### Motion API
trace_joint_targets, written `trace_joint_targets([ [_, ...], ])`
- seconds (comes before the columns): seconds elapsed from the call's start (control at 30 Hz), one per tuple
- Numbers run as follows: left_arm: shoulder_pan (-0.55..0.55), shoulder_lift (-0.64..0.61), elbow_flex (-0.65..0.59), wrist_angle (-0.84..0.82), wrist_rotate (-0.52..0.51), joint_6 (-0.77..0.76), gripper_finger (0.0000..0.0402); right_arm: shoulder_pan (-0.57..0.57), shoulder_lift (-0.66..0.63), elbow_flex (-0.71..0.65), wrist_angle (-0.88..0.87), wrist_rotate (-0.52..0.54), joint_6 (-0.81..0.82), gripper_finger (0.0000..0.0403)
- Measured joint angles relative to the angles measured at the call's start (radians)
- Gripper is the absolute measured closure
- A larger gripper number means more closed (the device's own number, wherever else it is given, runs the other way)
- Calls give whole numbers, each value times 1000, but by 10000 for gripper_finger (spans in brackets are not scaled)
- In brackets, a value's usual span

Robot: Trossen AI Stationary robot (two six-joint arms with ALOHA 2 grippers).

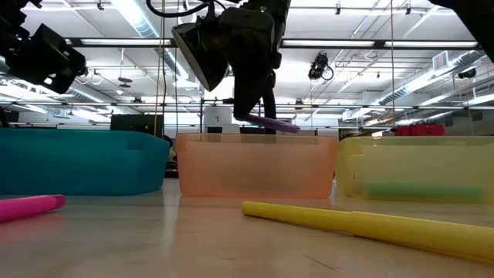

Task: Pick & Place Markers
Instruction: Put the purple pen into the orange bin, then put the pink pen into the orange bin

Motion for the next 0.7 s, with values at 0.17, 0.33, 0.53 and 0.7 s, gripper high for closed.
trace_joint_targets([
  [0.17,0,0,0,0,1,-1,180,0,0,0,4,0,0,319],
  [0.33,0,0,0,0,1,2,180,0,0,0,22,0,0,295],
  [0.53,0,0,0,0,1,4,180,0,0,0,63,0,13,270],
  [0.7,0,0,0,0,1,3,180,0,0,0,45,0,137,265],
])
